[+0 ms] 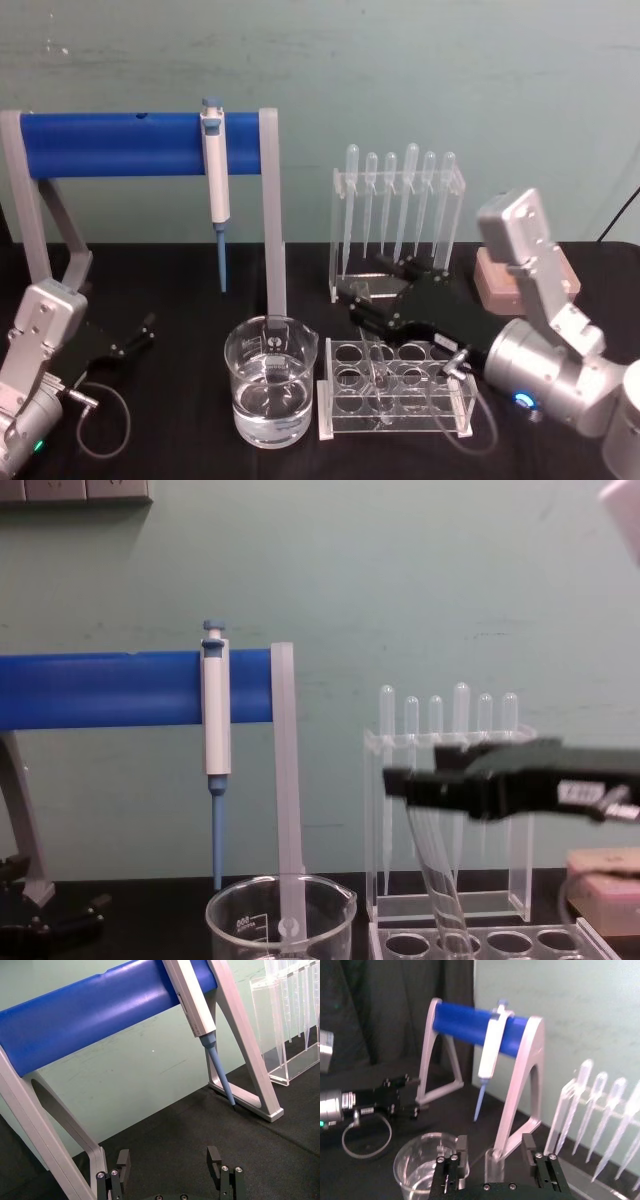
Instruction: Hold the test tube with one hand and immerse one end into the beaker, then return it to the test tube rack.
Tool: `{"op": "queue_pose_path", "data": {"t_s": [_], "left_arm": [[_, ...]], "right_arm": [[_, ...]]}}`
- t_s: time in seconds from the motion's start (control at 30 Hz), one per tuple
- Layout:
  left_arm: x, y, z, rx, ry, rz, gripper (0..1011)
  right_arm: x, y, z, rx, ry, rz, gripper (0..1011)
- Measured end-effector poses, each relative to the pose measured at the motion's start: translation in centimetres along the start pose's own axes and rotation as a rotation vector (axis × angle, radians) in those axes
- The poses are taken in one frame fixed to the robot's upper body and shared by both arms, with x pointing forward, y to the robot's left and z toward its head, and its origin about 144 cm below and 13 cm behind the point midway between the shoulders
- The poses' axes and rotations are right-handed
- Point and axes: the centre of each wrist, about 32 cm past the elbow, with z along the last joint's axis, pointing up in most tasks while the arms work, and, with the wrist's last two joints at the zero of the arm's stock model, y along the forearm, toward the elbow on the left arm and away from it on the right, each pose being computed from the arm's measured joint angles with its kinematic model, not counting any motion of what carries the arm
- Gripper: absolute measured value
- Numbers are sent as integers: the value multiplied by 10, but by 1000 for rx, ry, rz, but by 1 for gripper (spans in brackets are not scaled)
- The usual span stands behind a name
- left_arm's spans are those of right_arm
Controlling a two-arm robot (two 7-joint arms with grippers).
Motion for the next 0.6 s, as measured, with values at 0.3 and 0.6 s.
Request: {"op": "queue_pose_path", "data": {"t_s": [0.3, 0.6], "left_arm": [[0, 0, 0, 0, 0, 0, 1000], [0, 0, 0, 0, 0, 0, 1000]], "right_arm": [[5, -33, 12, 100, 8, -145, 913], [12, -60, -14, 87, 27, -430, 1002]]}}
